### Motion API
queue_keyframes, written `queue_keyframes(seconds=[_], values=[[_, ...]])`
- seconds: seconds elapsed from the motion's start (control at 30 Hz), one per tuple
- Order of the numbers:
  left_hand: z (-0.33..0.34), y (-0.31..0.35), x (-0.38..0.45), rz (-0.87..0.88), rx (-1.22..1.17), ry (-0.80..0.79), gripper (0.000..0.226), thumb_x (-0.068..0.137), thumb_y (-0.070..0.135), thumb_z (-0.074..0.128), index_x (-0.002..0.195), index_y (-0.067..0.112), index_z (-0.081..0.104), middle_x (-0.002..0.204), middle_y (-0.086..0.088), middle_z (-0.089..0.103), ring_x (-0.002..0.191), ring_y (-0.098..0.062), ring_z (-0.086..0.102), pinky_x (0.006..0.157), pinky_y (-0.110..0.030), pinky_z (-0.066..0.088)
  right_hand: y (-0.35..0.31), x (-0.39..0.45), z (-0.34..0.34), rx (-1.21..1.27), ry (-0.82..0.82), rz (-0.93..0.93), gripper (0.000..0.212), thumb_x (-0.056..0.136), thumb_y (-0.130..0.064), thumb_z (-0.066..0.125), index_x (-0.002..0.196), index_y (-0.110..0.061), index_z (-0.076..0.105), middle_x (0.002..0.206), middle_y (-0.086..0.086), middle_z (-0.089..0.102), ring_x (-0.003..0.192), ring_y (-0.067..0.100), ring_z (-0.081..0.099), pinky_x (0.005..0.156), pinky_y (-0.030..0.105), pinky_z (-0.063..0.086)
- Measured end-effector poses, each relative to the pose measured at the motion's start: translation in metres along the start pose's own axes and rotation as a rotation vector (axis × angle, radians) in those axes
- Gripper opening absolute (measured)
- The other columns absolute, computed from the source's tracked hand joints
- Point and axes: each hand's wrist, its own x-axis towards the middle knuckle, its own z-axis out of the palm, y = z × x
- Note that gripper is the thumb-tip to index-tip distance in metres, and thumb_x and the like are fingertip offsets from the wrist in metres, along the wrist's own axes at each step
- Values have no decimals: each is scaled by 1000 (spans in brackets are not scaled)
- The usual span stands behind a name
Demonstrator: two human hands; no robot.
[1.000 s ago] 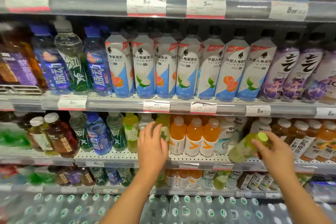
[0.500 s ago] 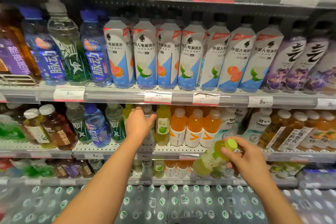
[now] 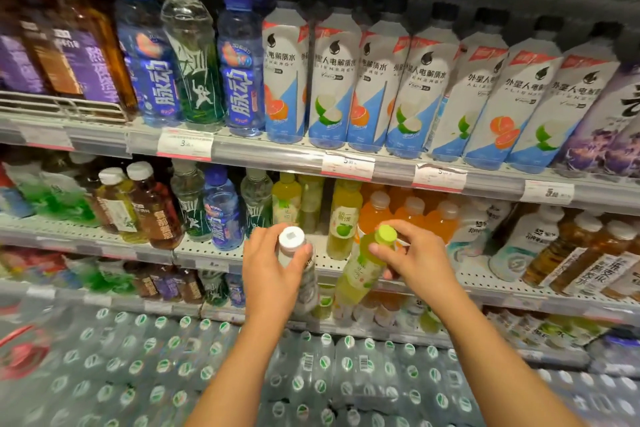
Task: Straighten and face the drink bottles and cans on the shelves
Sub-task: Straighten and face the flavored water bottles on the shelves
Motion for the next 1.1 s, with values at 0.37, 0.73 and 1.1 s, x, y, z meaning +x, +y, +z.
queue_keyframes(seconds=[0.37,0.73,1.1], values=[[-46,-15,-34,-98,-37,-8,33,79,22,86,106,27,67,102,11,58,100,-17,59,87,-41,50,-28,78,88,8,129,-23,27,87,-31,79,110,-26,66,88,-8,70,51,7,68,53,28,57],[-54,-24,-38,-125,-18,-1,34,76,28,88,102,34,67,98,15,58,97,-12,59,83,-37,49,-41,127,100,-414,-1,153,38,93,-47,67,77,-12,61,60,-3,64,67,19,67,59,30,50],[-26,-11,-36,-125,-19,-65,35,76,33,87,104,35,66,100,21,57,97,-12,60,87,-45,52,-48,104,91,-372,-48,100,46,91,-46,69,120,-12,59,106,4,68,94,24,67,80,38,56]])
